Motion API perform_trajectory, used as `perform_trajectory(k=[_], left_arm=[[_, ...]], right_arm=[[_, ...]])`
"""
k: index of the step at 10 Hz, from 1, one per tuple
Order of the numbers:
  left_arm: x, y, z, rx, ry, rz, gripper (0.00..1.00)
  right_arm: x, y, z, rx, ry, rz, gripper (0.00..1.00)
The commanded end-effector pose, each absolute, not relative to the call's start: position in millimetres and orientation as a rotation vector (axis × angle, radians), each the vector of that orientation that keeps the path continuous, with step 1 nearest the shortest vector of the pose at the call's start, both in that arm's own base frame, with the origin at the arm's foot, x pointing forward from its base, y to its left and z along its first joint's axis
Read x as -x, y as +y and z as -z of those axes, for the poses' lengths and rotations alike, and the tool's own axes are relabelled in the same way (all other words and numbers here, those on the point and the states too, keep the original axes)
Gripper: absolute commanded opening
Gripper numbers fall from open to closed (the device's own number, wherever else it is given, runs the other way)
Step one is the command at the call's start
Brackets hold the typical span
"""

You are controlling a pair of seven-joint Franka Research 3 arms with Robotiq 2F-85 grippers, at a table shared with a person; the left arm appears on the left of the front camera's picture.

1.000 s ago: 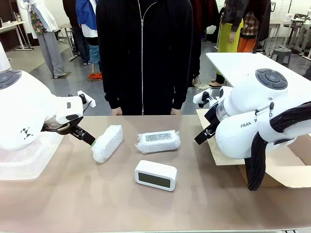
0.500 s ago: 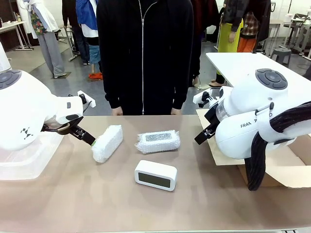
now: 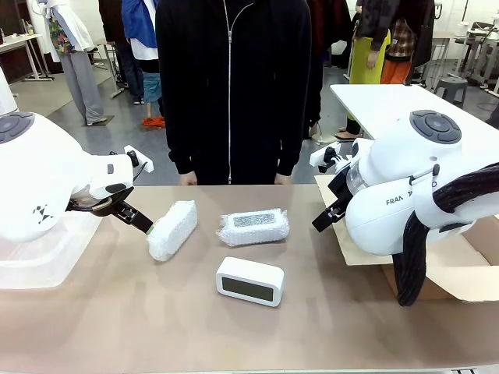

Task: Separate and place wrapped and unwrapped clocks.
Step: Pick up the Digital clock indicated by the person.

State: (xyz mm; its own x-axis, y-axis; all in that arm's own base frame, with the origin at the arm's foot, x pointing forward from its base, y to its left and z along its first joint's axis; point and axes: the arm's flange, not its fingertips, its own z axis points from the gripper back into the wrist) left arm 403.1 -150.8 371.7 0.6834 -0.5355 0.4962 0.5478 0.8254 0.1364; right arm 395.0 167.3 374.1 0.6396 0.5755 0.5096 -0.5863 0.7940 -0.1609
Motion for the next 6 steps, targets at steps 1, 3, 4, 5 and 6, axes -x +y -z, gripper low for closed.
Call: perform_trajectory(k=[1, 3, 4, 5, 6], left_arm=[[-403.2, -150.3, -371.7, 0.023, -0.549, 0.606, 1.00], [-403.2, -150.3, -371.7, 0.023, -0.549, 0.606, 1.00], [-403.2, -150.3, -371.7, 0.023, -0.549, 0.606, 1.00], [-403.2, -150.3, -371.7, 0.023, -0.549, 0.606, 1.00], [-403.2, -150.3, -371.7, 0.023, -0.549, 0.606, 1.00]], right_arm=[[-395.1, 167.2, -374.1, -0.020, -0.574, -0.662, 1.00], [-395.1, 167.2, -374.1, -0.020, -0.574, -0.662, 1.00], [-395.1, 167.2, -374.1, -0.020, -0.574, -0.662, 1.00], [-395.1, 167.2, -374.1, -0.020, -0.574, -0.662, 1.00], [-395.1, 167.2, -374.1, -0.020, -0.574, -0.662, 1.00]])
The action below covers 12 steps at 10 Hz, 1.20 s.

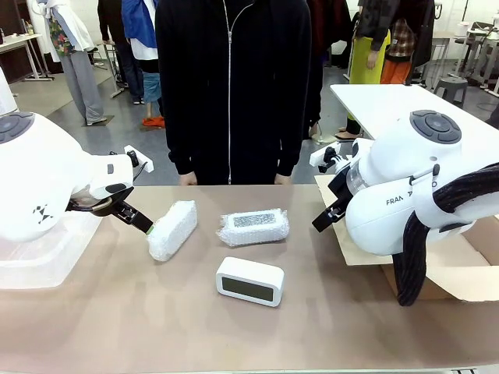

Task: Separate and place wrapped and unwrapped clocks.
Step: Pick up the Digital clock indicated by the person.

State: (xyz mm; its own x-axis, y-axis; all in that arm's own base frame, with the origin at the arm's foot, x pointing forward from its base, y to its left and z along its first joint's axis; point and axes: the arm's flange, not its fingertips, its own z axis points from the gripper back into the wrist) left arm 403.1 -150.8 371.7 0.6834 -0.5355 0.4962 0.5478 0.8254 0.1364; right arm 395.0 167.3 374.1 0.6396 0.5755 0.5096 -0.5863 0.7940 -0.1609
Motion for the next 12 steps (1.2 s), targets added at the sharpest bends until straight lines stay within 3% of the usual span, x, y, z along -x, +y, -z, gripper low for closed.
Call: perform_trajectory(k=[1, 5, 8, 12], left_arm=[[-403, -150, -372, 0.023, -0.549, 0.606, 1.00], [-395, -143, -391, 0.033, -0.593, 0.628, 1.00], [-366, -127, -440, 0.035, -0.654, 0.641, 1.00], [-316, -112, -472, 0.109, -0.710, 0.773, 1.00]], right_arm=[[-395, 167, -374, -0.020, -0.574, -0.662, 1.00], [-385, 165, -402, -0.027, -0.609, -0.698, 1.00], [-348, 174, -463, -0.053, -0.651, -0.817, 1.00], [-312, 180, -499, -0.214, -0.652, -0.954, 1.00]])
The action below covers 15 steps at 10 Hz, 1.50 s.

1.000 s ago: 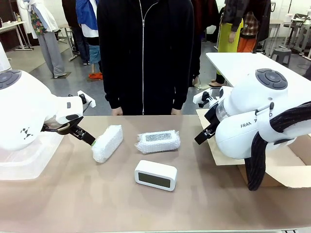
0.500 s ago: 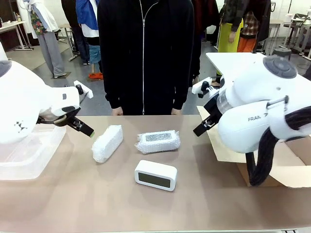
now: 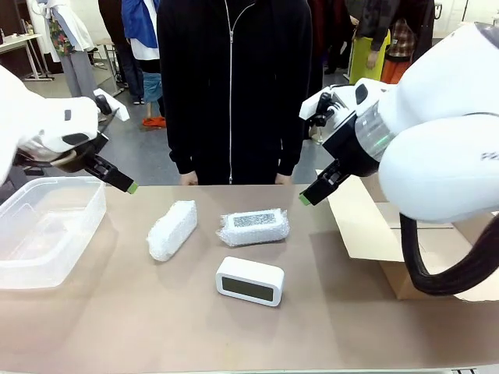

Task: Separate and place wrapped and unwrapped clocks.
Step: Pick up the Digital clock indicated by the person.

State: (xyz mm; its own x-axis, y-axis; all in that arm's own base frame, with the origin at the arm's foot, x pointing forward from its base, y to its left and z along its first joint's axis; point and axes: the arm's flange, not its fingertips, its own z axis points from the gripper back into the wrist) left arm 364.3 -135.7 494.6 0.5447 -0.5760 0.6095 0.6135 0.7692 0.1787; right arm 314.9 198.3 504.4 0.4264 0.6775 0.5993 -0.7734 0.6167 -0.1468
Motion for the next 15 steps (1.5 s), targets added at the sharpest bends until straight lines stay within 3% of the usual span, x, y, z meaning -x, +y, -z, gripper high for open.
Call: perform_trajectory(k=[1, 6, 15], left_arm=[[-304, -109, -478, 0.113, -0.716, 0.819, 1.00], [-249, -80, -480, 0.193, -0.728, 0.893, 1.00], [-230, -62, -479, 0.165, -0.712, 0.892, 1.00]], right_arm=[[-308, 175, -505, -0.256, -0.662, -0.976, 1.00], [-265, 145, -530, -0.263, -0.703, -1.069, 1.00], [-254, 126, -541, -0.252, -0.717, -1.050, 1.00]])
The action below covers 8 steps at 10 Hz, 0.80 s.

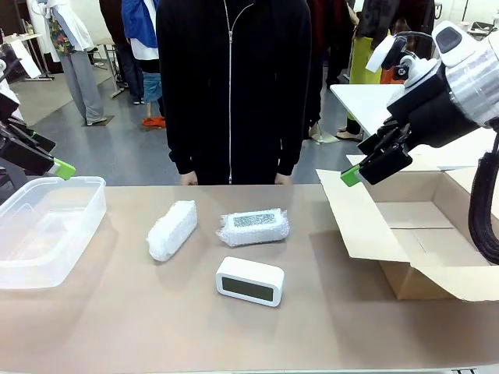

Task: Separate and place wrapped and unwrapped clocks.
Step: Pick up the Digital clock indicated by the person.

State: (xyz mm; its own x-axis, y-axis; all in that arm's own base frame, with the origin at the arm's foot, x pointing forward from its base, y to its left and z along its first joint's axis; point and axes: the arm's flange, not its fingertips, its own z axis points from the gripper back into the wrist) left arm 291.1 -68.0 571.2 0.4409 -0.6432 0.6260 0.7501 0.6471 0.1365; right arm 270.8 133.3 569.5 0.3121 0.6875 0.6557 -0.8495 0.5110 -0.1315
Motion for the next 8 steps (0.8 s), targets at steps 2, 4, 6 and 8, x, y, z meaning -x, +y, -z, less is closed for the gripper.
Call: perform_trajectory(k=[2, 4, 6, 8], left_arm=[[-233, -64, -479, 0.164, -0.712, 0.887, 1.00], [-291, -68, -571, 0.170, -0.699, 0.871, 1.00], [-291, -68, -571, 0.170, -0.699, 0.871, 1.00], [-291, -68, -571, 0.170, -0.699, 0.871, 1.00]], right_arm=[[-261, 131, -538, -0.213, -0.764, -1.009, 1.00], [-271, 133, -569, -0.256, -0.723, -1.028, 1.00], [-271, 133, -569, -0.256, -0.723, -1.028, 1.00], [-271, 133, -569, -0.256, -0.723, -1.028, 1.00]])
